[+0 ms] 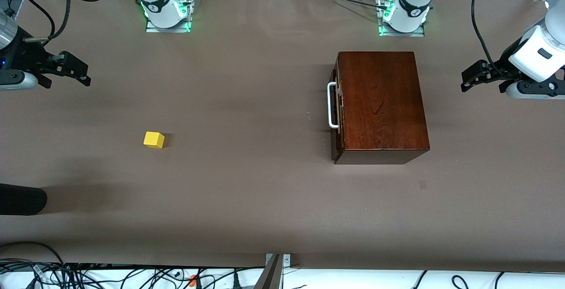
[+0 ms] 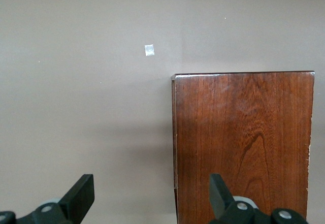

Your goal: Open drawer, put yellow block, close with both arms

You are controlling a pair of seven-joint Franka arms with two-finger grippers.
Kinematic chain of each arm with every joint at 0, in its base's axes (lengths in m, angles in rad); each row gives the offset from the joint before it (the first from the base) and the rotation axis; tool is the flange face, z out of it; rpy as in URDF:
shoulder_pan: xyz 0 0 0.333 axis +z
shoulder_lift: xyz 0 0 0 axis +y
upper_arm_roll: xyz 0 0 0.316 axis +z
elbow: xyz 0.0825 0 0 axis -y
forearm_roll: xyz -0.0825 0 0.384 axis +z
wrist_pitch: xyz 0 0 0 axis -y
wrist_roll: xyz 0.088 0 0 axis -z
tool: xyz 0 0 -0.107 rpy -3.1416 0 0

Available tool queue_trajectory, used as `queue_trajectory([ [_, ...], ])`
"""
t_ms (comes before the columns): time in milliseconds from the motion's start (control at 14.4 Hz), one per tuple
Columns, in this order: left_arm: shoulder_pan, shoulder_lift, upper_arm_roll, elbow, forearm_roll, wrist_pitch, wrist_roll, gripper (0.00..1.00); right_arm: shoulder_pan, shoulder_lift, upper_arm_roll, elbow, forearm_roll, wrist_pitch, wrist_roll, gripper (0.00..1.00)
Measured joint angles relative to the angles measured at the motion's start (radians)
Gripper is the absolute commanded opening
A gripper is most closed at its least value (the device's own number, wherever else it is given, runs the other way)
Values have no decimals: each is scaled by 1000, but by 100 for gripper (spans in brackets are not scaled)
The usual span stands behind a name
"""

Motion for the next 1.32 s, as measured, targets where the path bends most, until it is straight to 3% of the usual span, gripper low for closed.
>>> queue_trajectory([
  [418, -3, 18, -8, 0, -12, -58, 2, 100, 0, 0, 0, 0, 0, 0, 0, 100],
  [766, -15, 97, -132, 1, -16, -103, 4, 100, 0, 0, 0, 0, 0, 0, 0, 100],
  [1045, -52, 175, -267, 14, -19, 21, -90, 100, 0, 0, 0, 0, 0, 0, 0, 100],
  [1323, -180, 274, -291, 21, -19, 157, -253, 100, -1, 0, 0, 0, 0, 0, 0, 100],
])
